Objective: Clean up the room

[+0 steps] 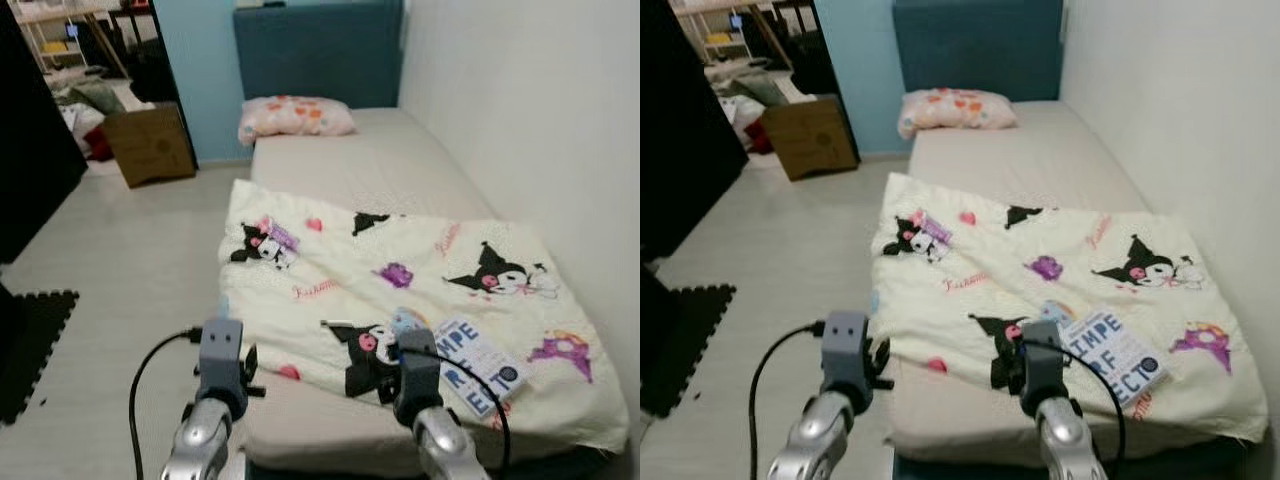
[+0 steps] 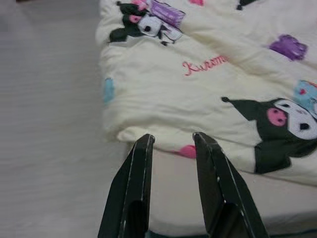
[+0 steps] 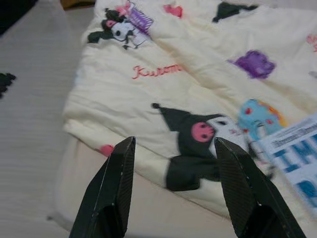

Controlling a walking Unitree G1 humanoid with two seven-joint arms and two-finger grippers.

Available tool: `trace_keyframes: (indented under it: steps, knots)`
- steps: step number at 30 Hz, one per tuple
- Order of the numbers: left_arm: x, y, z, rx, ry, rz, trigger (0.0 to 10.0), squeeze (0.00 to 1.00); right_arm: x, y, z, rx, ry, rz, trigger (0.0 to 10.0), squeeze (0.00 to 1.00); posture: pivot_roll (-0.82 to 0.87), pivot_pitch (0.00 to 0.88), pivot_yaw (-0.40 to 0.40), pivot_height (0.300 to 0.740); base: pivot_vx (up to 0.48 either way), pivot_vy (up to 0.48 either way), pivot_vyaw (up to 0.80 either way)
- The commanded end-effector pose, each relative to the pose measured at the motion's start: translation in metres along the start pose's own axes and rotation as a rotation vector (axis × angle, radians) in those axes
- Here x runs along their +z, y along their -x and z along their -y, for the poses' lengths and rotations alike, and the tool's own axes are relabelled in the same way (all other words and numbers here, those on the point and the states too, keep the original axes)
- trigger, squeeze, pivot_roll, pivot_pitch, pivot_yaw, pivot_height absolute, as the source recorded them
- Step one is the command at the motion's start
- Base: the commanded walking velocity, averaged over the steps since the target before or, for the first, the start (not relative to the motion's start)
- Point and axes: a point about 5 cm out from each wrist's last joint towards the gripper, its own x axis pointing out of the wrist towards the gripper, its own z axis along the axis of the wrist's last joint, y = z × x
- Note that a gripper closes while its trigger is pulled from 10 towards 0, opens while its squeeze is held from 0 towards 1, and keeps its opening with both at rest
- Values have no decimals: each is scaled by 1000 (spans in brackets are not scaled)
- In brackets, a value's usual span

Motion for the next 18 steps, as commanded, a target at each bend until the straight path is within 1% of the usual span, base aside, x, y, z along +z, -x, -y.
trace_keyframes:
  steps: [1, 6, 9, 18]
  knots:
    - [-5, 0, -3, 20, -15, -28, 10000, 0, -4, 1, -1, 1, -12, -13, 10000, 0, -50, 88, 37, 740, 0, 0, 0]
    - [-3, -1, -3, 27, -24, -22, 10000, 0, -3, 0, 0, 0, -13, -12, 10000, 0, -48, 90, 37, 740, 0, 0, 0]
    - [-2, -2, -4, 31, -22, -21, 10000, 0, -3, 0, 0, 0, -14, -10, 10000, 0, -49, 93, 37, 740, 0, -376, 0]
    - [-2, -3, -4, 39, -8, -24, 10000, 0, -3, 0, 0, 2, -15, -8, 10000, 0, -51, 90, 35, 740, 0, -480, 0]
